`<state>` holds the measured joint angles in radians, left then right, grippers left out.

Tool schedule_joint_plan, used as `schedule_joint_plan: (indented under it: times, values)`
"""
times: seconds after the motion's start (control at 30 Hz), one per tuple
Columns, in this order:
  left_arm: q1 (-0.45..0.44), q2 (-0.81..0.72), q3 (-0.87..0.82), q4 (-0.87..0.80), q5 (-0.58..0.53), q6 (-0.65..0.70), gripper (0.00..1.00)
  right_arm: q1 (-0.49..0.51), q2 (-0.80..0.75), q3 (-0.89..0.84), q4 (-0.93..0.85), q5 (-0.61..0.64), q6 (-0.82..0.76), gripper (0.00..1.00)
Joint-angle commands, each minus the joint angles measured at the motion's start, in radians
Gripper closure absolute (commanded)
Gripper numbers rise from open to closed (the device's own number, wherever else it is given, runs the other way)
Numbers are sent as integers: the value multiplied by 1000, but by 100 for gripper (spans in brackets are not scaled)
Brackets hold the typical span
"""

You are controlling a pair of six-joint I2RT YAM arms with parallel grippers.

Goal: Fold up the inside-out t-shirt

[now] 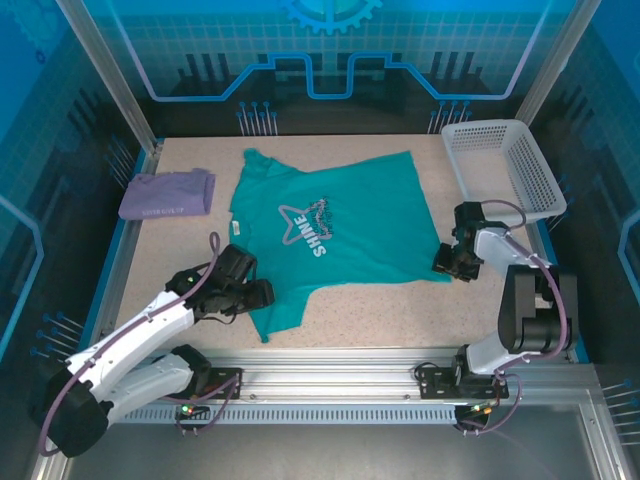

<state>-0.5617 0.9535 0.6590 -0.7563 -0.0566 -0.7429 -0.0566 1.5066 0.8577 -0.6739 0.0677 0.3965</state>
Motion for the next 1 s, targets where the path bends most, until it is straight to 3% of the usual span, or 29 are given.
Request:
schedule_joint_plan:
  times: [0.0, 0.37, 0.57, 0.77, 0.97]
  values:
    - [-14, 9, 5, -33, -15, -20, 37, -26, -16, -17, -44, -2, 9, 55]
    - [-54, 21, 1, -72, -20, -25, 36, -41, 112, 16, -42, -89, -5, 64]
    - [-121, 27, -44, -77, -11, -79, 36, -49, 113, 17, -18, -79, -11, 87]
    - [-204, 45, -66, -97, -22, -122, 38, -49, 111, 17, -9, -83, -18, 90]
    - [-251, 26, -107, -78, 26, -123, 47, -49, 106, 17, -3, -88, -23, 91]
